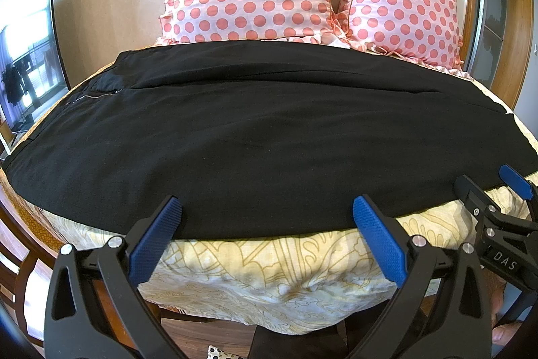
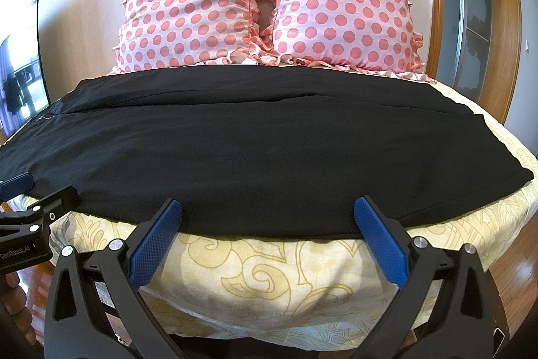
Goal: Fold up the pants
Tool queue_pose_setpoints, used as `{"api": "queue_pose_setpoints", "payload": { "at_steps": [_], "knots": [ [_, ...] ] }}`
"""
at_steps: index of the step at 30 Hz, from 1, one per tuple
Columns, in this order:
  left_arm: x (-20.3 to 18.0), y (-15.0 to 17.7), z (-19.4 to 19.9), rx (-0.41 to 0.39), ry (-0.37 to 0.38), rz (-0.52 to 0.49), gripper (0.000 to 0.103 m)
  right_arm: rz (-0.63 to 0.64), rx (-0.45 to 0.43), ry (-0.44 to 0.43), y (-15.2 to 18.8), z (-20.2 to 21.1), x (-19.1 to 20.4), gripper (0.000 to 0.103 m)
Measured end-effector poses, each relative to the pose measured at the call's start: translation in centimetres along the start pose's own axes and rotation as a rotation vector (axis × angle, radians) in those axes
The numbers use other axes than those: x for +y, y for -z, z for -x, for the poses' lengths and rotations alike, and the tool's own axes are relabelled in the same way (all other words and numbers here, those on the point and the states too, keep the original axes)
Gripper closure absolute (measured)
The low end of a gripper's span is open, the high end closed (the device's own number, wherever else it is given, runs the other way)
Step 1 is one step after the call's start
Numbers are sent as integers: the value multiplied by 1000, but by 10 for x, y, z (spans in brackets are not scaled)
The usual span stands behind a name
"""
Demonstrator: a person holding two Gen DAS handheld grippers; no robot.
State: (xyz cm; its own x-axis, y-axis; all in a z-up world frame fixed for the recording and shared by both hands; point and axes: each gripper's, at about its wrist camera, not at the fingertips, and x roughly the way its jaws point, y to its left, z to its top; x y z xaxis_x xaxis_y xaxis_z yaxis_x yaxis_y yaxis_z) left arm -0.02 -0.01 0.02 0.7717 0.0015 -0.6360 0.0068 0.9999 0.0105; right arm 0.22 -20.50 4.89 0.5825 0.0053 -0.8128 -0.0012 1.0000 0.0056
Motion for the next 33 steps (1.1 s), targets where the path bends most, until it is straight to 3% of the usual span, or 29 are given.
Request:
{"api": "queue_pose_setpoints", "payload": {
  "at_steps": [33],
  "knots": [
    [0, 0, 0, -1, 0, -2, 2, 9, 16, -20, 2, -1, -1, 1]
  ]
}}
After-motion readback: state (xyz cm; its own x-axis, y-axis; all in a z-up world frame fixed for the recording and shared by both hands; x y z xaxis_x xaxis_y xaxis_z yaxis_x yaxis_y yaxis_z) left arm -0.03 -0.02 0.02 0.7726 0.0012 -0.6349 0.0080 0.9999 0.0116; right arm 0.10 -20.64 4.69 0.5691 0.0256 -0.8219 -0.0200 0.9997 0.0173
